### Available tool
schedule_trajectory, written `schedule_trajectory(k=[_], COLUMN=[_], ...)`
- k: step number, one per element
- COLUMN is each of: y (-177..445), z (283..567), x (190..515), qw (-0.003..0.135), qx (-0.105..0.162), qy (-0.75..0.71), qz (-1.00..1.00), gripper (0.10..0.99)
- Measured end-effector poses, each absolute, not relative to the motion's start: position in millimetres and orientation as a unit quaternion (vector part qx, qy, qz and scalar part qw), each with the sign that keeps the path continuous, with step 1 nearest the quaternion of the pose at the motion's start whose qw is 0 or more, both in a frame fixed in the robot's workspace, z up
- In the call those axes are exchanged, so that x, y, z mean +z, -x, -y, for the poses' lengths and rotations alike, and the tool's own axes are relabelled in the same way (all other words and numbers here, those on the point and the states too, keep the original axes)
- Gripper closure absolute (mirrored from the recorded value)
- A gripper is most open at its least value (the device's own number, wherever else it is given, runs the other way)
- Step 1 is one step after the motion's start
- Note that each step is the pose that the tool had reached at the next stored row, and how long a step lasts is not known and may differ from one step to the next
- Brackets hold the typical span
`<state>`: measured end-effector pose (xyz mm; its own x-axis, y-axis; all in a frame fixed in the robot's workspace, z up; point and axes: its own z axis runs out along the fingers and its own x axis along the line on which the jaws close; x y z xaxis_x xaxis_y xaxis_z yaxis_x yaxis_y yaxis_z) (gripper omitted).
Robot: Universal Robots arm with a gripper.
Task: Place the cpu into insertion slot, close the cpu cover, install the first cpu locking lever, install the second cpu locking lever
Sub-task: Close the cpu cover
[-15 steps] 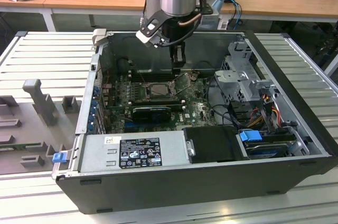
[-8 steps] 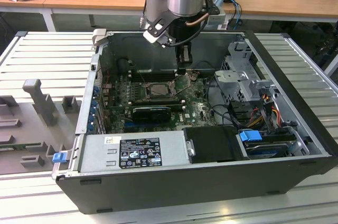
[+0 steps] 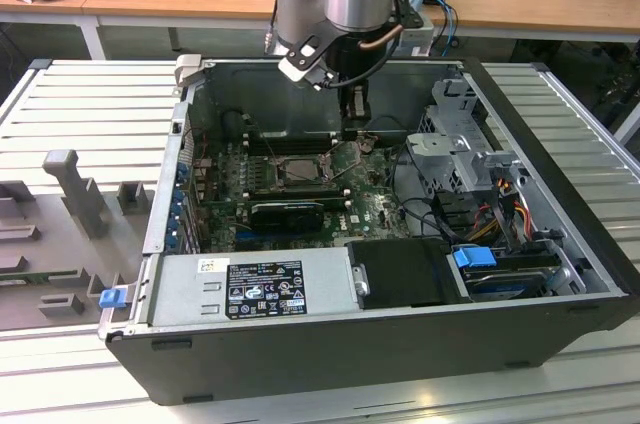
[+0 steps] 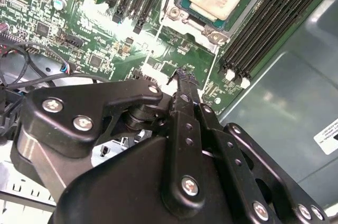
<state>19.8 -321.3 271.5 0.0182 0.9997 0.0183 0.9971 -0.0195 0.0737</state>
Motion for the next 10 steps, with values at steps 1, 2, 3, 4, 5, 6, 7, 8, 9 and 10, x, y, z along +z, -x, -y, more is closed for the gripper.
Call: schedule_trajectory(k=[1, 2, 3, 4, 5, 6, 7, 8, 9, 10], y=[-20.1, -20.3, -20.6, -20.9, -21.2, -21.5, -21.8, -22.0, -22.4, -23.0], z=[321.3, 321.3, 321.3, 321.3, 321.3, 321.3, 321.3, 321.3, 321.3, 321.3], x=[271.5, 271.5, 271.5, 271.5, 271.5, 271.5, 271.5, 271.4, 271.4, 271.4], qw=[0.020, 0.020, 0.020, 0.020, 0.020, 0.020, 0.020, 0.020, 0.020, 0.020], qx=[0.032, 0.032, 0.032, 0.032, 0.032, 0.032, 0.032, 0.032, 0.032, 0.032], qy=[-0.713, -0.713, -0.713, -0.713, -0.713, -0.713, -0.713, -0.713, -0.713, -0.713], qz=[-0.700, -0.700, -0.700, -0.700, -0.700, -0.700, -0.700, -0.700, -0.700, -0.700], gripper=[0.980, 0.980, 0.980, 0.980, 0.980, 0.980, 0.980, 0.980, 0.980, 0.980])
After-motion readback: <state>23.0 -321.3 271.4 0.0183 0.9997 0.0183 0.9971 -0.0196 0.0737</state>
